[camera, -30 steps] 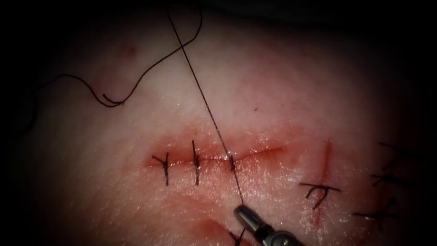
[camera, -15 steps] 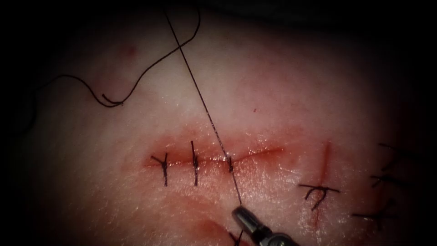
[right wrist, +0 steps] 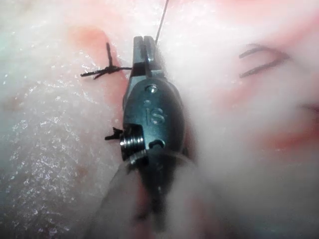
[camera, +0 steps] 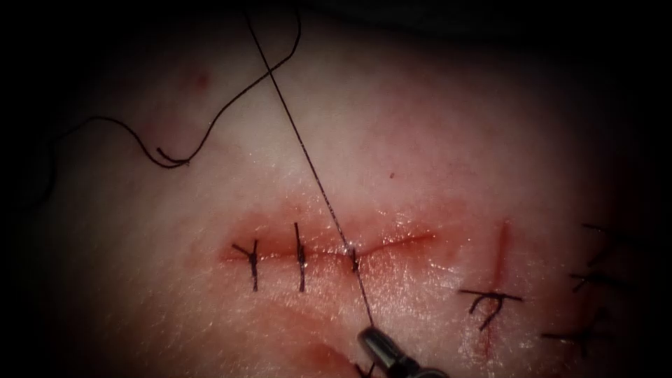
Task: Wound Closure
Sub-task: Loop the suture a single time clockwise around the right tool.
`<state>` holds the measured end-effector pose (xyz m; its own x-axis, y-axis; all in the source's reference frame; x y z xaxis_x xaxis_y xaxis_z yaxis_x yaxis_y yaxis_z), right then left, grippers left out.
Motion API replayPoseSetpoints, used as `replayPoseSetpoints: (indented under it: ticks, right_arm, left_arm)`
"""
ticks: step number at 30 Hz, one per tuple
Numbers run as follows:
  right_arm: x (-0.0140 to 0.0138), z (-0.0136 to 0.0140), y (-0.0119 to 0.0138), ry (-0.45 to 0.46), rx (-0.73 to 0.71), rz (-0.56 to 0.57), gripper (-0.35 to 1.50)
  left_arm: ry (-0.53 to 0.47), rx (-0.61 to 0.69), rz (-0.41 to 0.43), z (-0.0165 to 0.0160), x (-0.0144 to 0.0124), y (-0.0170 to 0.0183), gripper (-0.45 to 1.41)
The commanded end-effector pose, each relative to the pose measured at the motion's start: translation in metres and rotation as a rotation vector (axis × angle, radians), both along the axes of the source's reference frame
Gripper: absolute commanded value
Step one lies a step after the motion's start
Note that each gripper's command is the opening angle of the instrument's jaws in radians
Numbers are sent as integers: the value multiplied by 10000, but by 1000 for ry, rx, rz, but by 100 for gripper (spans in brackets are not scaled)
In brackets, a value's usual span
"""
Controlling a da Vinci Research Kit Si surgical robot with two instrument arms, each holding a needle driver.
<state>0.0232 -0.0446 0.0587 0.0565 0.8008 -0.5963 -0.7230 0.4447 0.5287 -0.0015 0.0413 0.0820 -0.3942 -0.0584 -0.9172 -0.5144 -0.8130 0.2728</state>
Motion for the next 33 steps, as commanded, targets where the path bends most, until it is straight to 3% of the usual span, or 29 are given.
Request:
replayPoseSetpoints:
  ticks: [1, 7, 9, 10, 11, 12, 17, 21, 25, 27, 30, 33]
  right_arm:
    - [10, 3, -7, 2, 2, -1, -35]
    - [14, 3, 0, 7, -1, 11, -35]
    - [15, -3, 8, 52, -35, 43, -35]
    - [15, -5, 13, 66, -43, 53, -15]
    - [16, -9, 21, 96, -56, 64, 56]
    - [16, -12, 26, 136, -65, 54, 76]
    - [13, -20, 52, 149, -106, 44, 115]
    - [8, -25, 67, 166, -144, 40, 125]
    - [-1, -33, 75, 181, -153, 39, 125]
    - [-12, -42, 86, 187, -167, 33, 121]
    - [-25, -52, 101, 203, -172, 35, 118]
    - [-39, -61, 117, 216, -181, 36, 108]
  left_arm:
    - [1, -6, -1, 2, -3, 11, -45]
    - [9, -15, -2, 1, -4, 9, -45]
    - [-11, 2, -17, -2, -7, 1, -45]
    - [-29, 19, -28, -4, -9, -4, -45]
    - [-81, 33, -24, -10, -12, -15, -45]
    - [-118, 53, -14, -14, -13, -22, -45]
    - [-295, 158, 125, -50, -27, -80, -45]
    - [-411, 222, 289, -92, -38, -137, -45]
    - [-490, 272, 414, -133, -46, -180, -45]
    - [-555, 276, 498, -169, -53, -216, -45]
    - [-521, 307, 555, -199, -58, -247, -45]
    - [-542, 323, 676, -228, -60, -278, -45]
